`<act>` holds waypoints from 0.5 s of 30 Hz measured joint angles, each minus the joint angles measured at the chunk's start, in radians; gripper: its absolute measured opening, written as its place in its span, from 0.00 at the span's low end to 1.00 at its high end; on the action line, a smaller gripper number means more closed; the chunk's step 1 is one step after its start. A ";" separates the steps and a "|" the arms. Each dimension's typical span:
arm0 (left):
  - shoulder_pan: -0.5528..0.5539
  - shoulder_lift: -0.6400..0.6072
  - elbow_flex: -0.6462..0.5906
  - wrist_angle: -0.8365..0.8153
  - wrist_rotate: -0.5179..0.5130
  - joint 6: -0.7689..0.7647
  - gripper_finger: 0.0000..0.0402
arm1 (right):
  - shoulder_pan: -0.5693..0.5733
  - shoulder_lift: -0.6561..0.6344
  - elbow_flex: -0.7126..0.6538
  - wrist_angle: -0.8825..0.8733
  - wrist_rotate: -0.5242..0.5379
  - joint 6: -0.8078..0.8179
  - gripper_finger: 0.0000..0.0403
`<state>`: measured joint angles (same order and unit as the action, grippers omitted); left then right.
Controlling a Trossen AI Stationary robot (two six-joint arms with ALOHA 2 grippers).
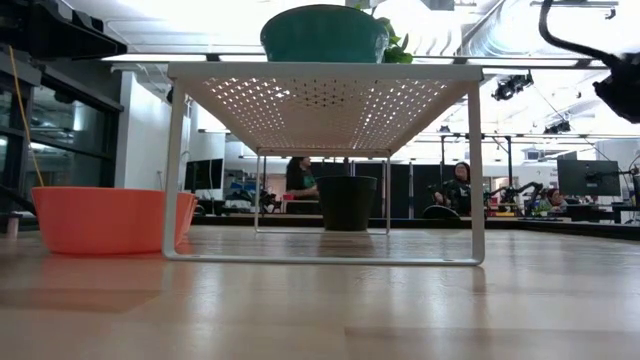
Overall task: Pick & Place Mini bowls
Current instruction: Stack the right green white bowl on top of the green white bowl on the shelf
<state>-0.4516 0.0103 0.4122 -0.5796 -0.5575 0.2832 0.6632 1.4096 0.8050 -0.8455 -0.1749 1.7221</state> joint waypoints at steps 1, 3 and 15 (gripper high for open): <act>0.000 0.000 0.000 0.000 0.000 0.000 0.24 | 0.000 0.001 0.008 -0.002 0.000 -0.014 0.03; 0.000 0.000 0.000 0.000 0.000 0.000 0.24 | 0.000 0.002 0.028 -0.017 0.007 -0.045 0.03; 0.000 0.000 0.000 0.000 0.000 0.000 0.24 | -0.045 0.004 0.176 -0.194 -0.019 -0.296 0.00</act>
<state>-0.4515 0.0105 0.4122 -0.5796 -0.5575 0.2832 0.6183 1.4136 0.9808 -1.0391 -0.1941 1.4262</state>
